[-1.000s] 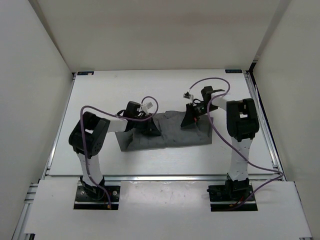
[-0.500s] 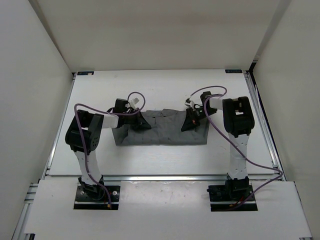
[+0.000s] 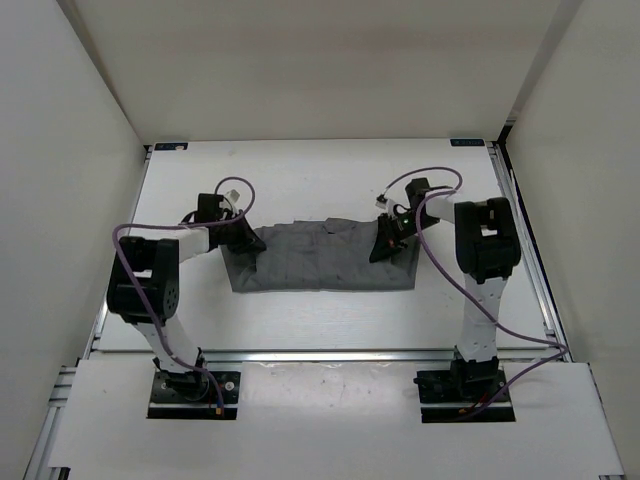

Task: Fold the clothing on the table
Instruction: Fold the skirt

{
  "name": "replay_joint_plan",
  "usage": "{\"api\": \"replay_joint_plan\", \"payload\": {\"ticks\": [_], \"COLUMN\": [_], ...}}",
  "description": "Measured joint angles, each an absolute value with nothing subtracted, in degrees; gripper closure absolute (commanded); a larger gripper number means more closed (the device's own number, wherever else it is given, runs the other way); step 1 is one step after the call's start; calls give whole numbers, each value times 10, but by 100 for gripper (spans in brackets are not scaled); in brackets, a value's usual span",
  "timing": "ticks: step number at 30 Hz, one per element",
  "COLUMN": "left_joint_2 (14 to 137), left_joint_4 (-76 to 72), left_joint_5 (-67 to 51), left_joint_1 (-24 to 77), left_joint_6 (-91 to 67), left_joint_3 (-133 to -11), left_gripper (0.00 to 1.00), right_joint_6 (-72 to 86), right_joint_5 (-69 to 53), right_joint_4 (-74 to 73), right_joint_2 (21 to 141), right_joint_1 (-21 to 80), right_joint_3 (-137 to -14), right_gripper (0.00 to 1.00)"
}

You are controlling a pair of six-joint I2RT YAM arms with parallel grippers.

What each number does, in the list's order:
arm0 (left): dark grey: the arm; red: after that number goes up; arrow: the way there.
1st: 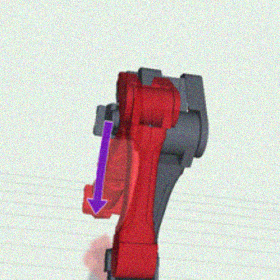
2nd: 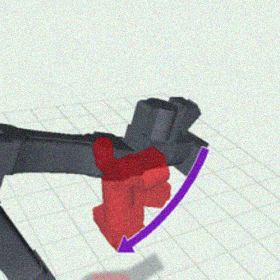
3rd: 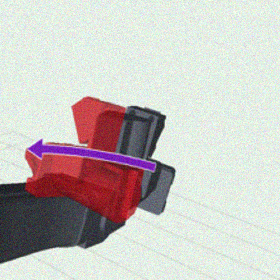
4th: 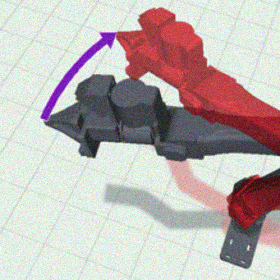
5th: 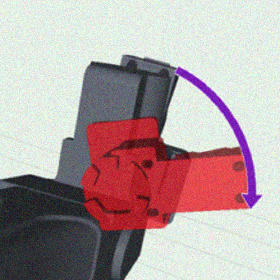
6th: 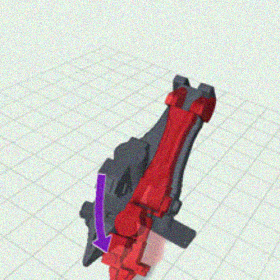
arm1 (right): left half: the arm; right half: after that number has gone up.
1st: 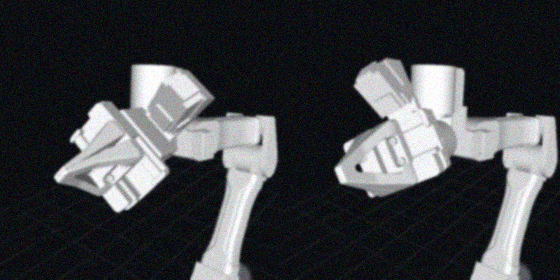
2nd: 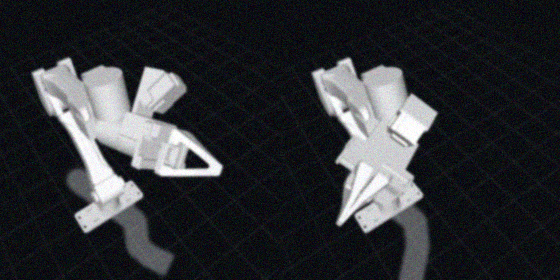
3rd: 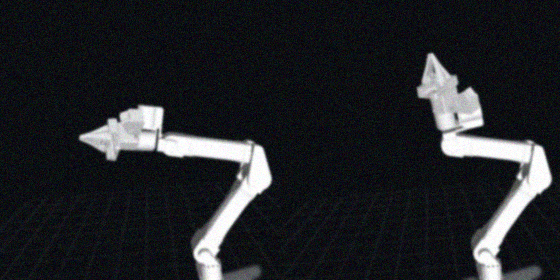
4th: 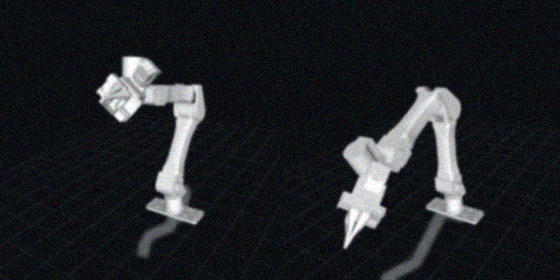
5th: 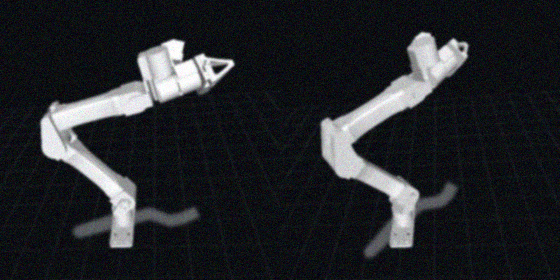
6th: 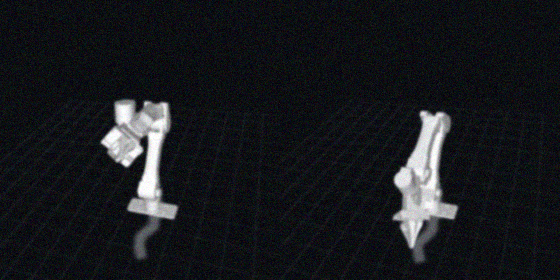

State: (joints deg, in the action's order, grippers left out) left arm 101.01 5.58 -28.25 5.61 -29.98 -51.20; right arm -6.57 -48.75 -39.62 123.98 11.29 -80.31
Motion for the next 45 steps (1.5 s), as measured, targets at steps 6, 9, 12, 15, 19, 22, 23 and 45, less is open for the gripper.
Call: {"api": "replay_joint_plan", "payload": {"ticks": [6, 9, 12, 15, 19, 22, 23, 45], "left_joint_2": [943, 934, 937, 958, 1003, 1039, 1055, 1183], "left_joint_4": [91, 88, 85, 100, 133, 161, 174, 218], "left_joint_5": [-223, -211, -217, -223, -220, -216, -214, -186], "left_joint_1": [90, 142, 205, 259, 315, 335, 338, 391], "left_joint_6": [-289, -283, -279, -268, -244, -228, -220, -230], "left_joint_3": [-553, -588, -608, -633, -669, -682, -690, -801], "left_gripper": [100, 100, 100, 100, 100, 100, 100, 100], "right_joint_6": [-96, -97, -81, -60, 15, 69, 87, 474], "right_joint_5": [-433, -426, -435, -478, -529, -533, -533, -432], "right_joint_4": [-395, -389, -382, -360, -301, -288, -281, 63], "right_joint_2": [1143, 1074, 1010, 974, 943, 904, 883, 649], "right_joint_1": [109, 89, 40, -40, -127, -134, -134, -74], "right_joint_3": [-783, -756, -708, -645, -508, -422, -399, -112], "right_gripper": [88, 40, 0, 1, 1, 1, 1, 1]}}
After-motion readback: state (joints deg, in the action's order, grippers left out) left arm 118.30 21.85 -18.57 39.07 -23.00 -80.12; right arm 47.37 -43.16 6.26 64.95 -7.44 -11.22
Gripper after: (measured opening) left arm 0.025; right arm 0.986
